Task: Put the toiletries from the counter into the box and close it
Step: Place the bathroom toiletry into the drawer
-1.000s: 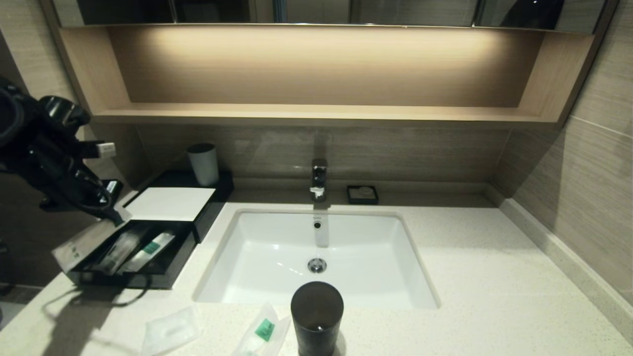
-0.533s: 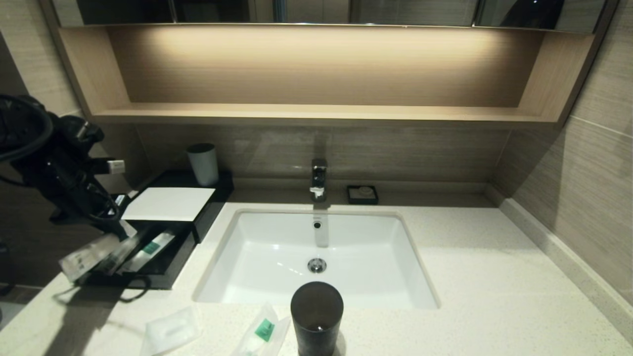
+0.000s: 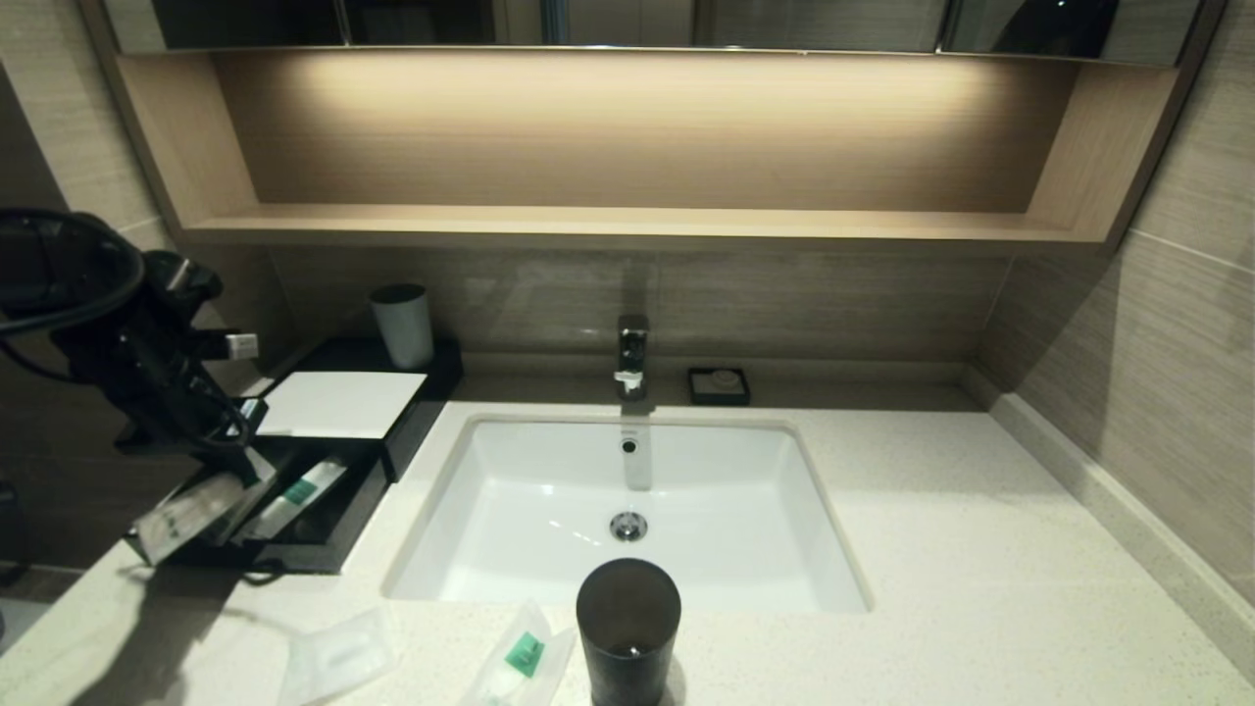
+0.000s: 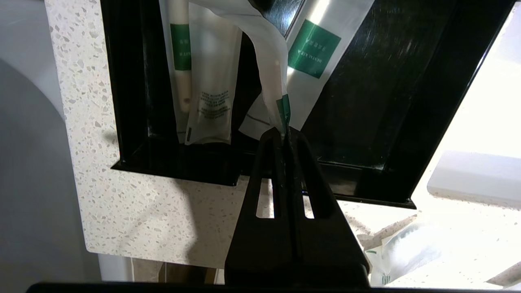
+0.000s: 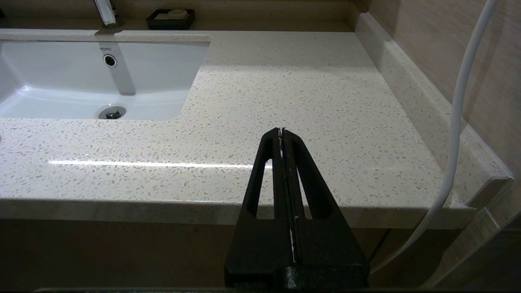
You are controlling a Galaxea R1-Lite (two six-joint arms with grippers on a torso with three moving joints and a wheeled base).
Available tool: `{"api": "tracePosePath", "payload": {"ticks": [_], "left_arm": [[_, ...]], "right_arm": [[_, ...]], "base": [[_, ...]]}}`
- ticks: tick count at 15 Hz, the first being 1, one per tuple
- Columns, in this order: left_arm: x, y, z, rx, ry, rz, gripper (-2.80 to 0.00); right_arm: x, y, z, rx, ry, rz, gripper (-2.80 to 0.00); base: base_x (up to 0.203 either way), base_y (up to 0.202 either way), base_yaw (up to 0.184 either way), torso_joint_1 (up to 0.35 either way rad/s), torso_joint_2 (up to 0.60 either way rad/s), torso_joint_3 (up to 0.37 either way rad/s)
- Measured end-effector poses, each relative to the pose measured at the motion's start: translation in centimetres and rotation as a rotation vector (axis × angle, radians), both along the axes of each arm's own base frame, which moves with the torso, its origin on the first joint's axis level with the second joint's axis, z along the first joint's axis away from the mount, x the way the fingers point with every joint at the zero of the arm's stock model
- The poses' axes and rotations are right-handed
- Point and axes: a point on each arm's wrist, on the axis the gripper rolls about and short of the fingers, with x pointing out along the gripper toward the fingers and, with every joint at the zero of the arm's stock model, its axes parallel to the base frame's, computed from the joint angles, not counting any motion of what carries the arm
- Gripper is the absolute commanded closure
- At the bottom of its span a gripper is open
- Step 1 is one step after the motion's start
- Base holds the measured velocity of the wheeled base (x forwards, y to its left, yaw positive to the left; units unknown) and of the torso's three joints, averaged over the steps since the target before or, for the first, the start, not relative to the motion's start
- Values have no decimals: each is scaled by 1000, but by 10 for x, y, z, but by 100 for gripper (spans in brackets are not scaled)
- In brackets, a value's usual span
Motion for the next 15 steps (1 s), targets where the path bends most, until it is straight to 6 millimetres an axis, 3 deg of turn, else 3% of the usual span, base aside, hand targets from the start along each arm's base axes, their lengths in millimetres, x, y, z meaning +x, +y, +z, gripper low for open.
{"api": "tracePosePath", "payload": {"ticks": [15], "left_arm": [[23, 6, -17, 21, -27, -33, 0]], "right_arm": [[0, 0, 0, 0, 0, 0, 0]], "base": [[0, 0, 0, 0, 0, 0]]}}
